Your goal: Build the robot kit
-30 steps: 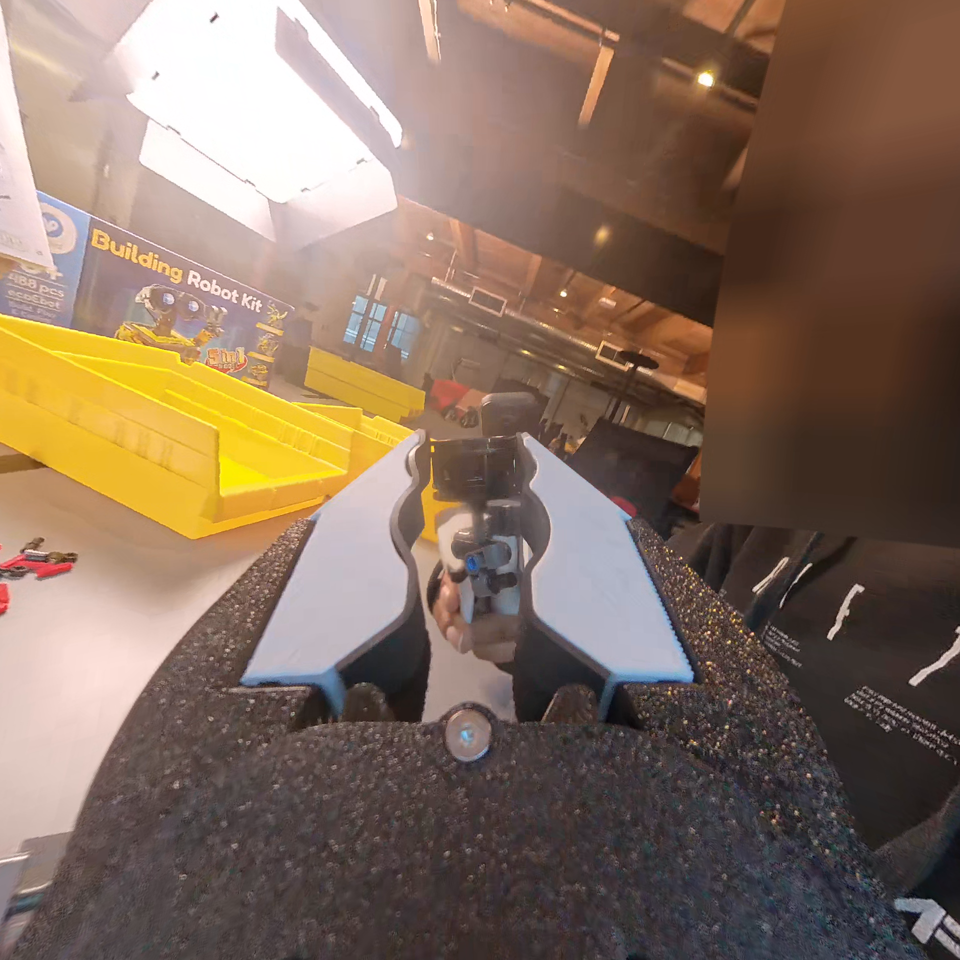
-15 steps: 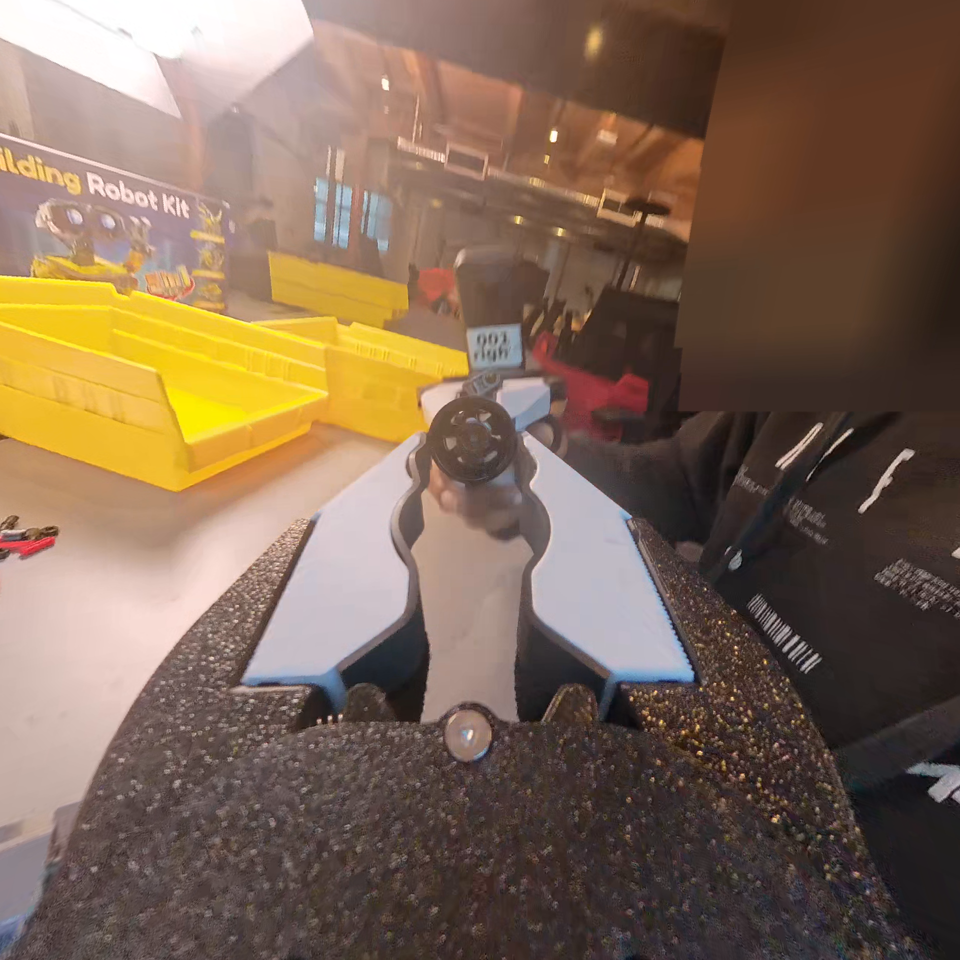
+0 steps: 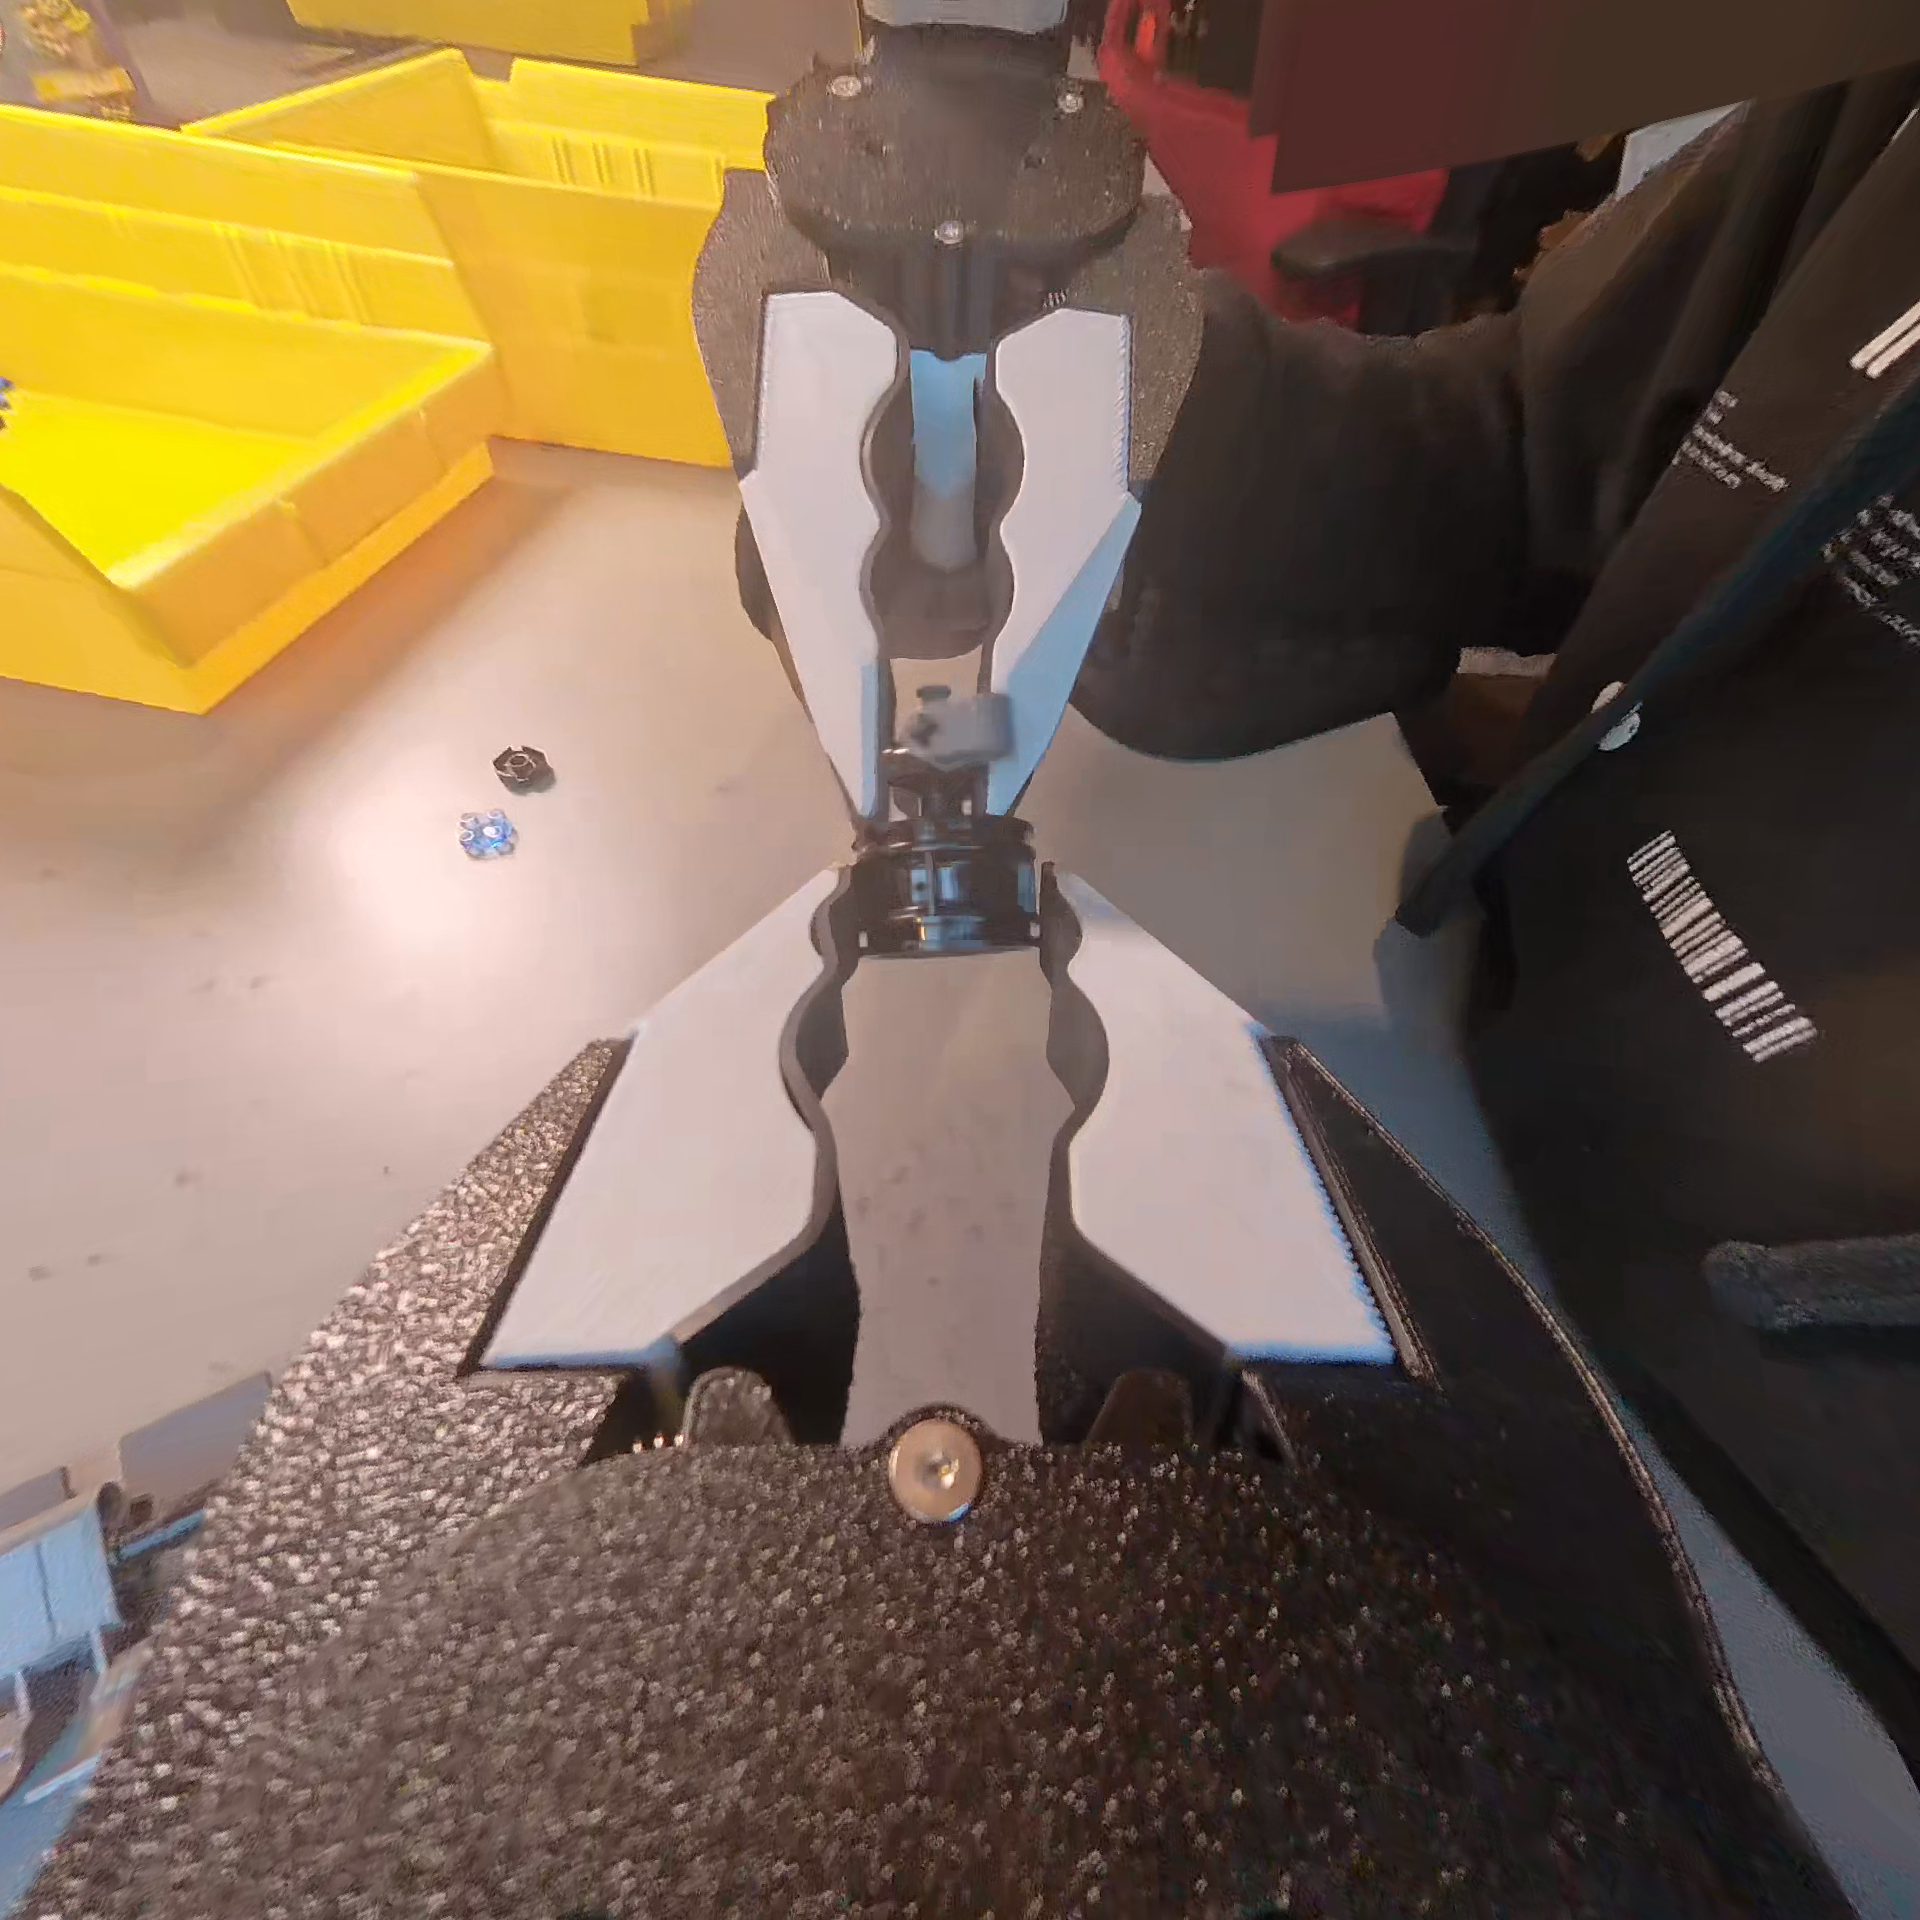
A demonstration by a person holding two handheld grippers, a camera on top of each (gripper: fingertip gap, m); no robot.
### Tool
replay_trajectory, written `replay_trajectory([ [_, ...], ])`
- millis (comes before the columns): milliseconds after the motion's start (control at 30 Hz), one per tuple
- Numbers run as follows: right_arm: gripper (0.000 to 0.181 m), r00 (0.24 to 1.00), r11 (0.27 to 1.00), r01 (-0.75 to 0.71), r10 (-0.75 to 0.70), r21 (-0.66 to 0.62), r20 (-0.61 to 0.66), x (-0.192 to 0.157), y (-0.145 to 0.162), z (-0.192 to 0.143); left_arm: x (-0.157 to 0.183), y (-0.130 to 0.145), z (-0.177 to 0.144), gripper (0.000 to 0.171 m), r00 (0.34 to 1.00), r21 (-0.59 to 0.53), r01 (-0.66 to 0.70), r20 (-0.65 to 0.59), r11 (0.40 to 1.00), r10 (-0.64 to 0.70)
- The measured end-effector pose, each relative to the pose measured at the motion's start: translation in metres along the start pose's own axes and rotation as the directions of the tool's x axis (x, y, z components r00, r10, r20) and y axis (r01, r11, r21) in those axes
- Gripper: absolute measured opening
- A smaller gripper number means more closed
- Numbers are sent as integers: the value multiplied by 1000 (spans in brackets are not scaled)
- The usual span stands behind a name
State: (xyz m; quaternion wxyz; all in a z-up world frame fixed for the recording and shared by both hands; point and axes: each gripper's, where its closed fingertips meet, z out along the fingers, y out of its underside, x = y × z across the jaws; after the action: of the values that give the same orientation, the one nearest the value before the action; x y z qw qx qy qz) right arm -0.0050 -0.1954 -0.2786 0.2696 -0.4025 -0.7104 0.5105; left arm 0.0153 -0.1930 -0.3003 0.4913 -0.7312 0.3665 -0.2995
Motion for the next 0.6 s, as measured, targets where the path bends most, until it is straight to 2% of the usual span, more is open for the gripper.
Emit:
replay_trajectory([
  [133,22,999,992,-20,26,128,-45,10,-23,-14,-6,-27,-12,34,988,198,155,-58,968,-146],
  [200,23,997,974,-29,46,225,-69,15,-39,-27,-9,-36,-19,34,977,252,211,-93,944,-194],
  [267,20,994,966,-41,66,256,-90,21,-44,-33,-10,-38,-21,33,968,262,247,-110,933,-226],
  [367,2,993,980,-9,32,199,-114,21,-35,-26,-10,-35,-19,33,963,240,267,-112,933,-246],
  [600,0,993,987,-32,50,160,-104,22,-27,-23,-10,-23,-15,33,972,165,232,-70,959,-223],
])
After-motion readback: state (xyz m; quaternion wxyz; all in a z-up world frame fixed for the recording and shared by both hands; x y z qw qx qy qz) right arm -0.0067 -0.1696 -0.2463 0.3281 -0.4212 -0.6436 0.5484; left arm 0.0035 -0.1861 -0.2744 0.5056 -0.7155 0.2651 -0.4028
